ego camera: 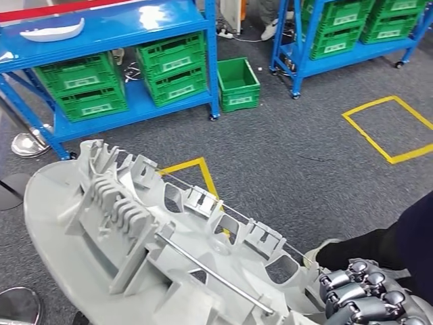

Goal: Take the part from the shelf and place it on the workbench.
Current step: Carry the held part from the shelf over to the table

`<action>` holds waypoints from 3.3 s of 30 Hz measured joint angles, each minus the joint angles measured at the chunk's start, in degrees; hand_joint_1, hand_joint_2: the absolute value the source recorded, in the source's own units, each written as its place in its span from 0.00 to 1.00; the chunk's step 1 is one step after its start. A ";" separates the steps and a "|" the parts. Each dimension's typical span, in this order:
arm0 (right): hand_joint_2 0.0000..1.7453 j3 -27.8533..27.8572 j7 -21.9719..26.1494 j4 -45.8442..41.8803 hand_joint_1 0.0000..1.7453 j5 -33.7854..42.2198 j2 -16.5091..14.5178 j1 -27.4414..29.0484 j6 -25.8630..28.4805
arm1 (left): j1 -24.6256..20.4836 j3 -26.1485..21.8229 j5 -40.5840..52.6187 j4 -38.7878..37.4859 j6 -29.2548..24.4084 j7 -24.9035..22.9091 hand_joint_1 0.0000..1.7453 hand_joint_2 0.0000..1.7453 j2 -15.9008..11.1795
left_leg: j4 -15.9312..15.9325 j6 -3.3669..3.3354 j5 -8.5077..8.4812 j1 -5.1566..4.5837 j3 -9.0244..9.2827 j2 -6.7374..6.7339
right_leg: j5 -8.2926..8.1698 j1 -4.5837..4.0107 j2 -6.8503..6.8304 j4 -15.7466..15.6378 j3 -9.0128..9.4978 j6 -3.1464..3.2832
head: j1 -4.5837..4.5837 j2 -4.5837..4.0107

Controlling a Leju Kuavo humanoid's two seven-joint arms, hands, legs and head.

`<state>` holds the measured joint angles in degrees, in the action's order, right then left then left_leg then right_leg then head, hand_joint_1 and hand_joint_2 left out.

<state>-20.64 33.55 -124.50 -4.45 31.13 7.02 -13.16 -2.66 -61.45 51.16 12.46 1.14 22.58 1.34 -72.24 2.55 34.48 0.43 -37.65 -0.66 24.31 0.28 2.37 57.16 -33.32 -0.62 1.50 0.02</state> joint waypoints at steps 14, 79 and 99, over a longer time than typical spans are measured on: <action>1.00 1.53 1.95 1.87 1.00 4.69 -3.57 -0.05 -7.36 | -0.67 -0.67 2.21 0.00 -3.32 0.68 0.00 0.00 0.91 | 16.87 -2.55 -7.96 0.17 7.90 0.03 | 6.61 0.36 -1.77 15.55 -8.68 -3.64 | 0.87 0.00; 1.00 -0.61 4.07 3.80 1.00 7.47 -17.43 5.14 -12.59 | -0.46 -2.48 2.34 0.00 -1.85 -3.78 0.00 0.00 2.64 | 15.57 -2.32 -7.00 -0.01 7.55 -2.29 | 2.91 0.36 -3.19 10.26 -5.33 -3.12 | 1.26 0.00; 1.00 -0.94 4.88 5.08 1.00 8.04 -19.72 5.01 -14.28 | -0.29 -2.70 3.57 0.00 -1.47 -5.32 0.00 0.00 2.57 | 14.99 -0.77 -7.53 0.31 6.15 4.38 | -0.61 0.42 4.08 1.49 -2.06 -2.01 | 0.70 0.00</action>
<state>-21.58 38.43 -119.42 3.59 11.41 12.03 -27.44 -2.96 -64.15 54.73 12.46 -0.33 17.26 3.91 -57.25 1.78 26.95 0.74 -31.49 3.72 23.70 0.70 6.45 58.65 -35.38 -2.63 2.20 0.02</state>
